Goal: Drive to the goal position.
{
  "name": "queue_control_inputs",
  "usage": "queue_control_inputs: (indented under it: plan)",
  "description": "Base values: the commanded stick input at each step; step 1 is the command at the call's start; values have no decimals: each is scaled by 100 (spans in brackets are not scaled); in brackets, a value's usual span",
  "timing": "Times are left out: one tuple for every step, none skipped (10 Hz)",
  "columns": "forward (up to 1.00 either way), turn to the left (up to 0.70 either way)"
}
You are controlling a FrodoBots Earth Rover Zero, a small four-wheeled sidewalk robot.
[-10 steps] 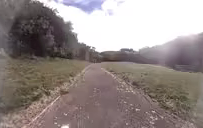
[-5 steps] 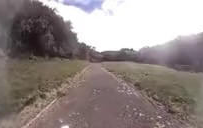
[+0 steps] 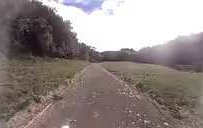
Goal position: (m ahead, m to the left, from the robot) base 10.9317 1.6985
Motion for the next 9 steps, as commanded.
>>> queue_control_inputs:
  plan:
    - [30, 0]
    - [30, 0]
    - [30, 0]
    - [30, 0]
    - [30, 0]
    - [30, 0]
    - [30, 0]
    - [30, 0]
    - [30, 0]
